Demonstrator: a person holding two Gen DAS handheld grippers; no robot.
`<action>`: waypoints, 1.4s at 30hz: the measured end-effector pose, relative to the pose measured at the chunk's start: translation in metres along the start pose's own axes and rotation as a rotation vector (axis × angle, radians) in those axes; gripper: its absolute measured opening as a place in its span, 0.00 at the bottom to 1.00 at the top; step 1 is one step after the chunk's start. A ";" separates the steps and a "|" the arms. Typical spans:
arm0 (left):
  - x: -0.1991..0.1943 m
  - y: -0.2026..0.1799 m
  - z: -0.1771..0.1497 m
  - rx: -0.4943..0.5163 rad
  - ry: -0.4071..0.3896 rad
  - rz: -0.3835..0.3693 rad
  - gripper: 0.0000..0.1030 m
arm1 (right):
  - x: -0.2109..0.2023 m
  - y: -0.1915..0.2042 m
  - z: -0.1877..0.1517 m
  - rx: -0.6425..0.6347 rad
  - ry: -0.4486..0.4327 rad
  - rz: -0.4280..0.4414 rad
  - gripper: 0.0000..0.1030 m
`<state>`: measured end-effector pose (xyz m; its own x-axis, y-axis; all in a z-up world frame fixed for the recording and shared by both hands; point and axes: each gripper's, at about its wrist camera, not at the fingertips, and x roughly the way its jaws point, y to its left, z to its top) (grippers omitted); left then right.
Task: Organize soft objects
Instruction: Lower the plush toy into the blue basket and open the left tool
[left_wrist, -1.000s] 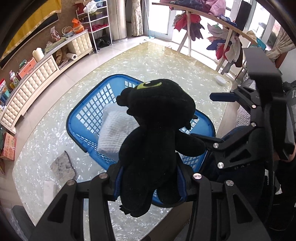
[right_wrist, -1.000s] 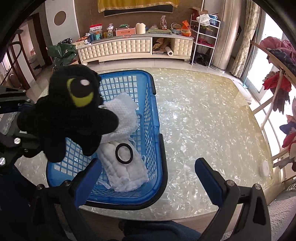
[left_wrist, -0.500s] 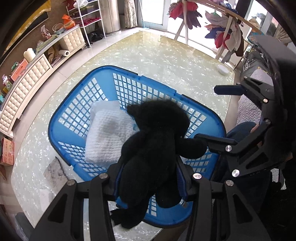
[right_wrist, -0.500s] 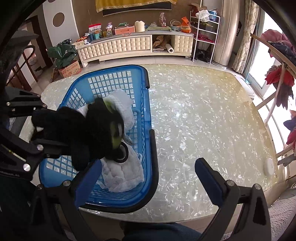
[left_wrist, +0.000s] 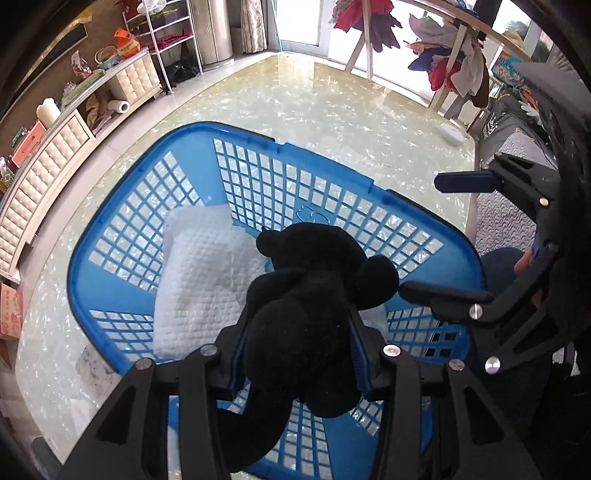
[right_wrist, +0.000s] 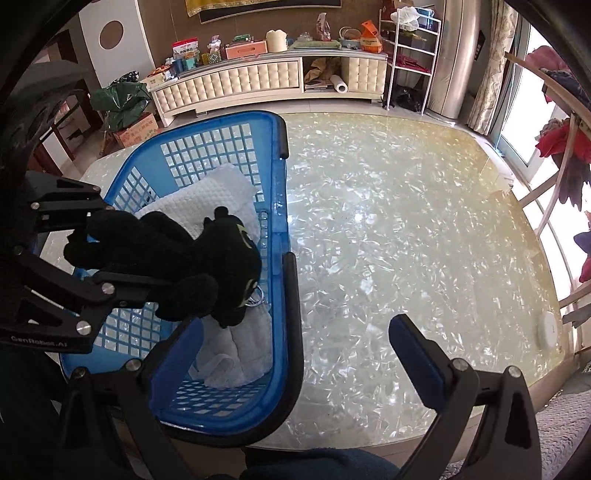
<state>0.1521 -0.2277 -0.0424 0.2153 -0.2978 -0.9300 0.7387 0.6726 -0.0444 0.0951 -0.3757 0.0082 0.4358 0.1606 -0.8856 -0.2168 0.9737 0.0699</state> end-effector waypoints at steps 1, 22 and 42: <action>0.003 0.000 0.000 -0.001 0.010 0.005 0.42 | 0.000 0.000 0.000 0.001 0.002 0.002 0.98; 0.013 0.003 -0.006 -0.001 0.023 0.042 0.74 | -0.004 -0.005 -0.002 0.020 0.018 0.015 0.98; -0.047 0.012 -0.023 -0.006 -0.075 0.054 0.86 | -0.027 0.013 0.002 0.020 -0.032 -0.001 0.98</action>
<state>0.1357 -0.1897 -0.0075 0.3024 -0.3105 -0.9012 0.7209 0.6930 0.0031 0.0822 -0.3675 0.0341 0.4634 0.1646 -0.8707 -0.1990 0.9768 0.0787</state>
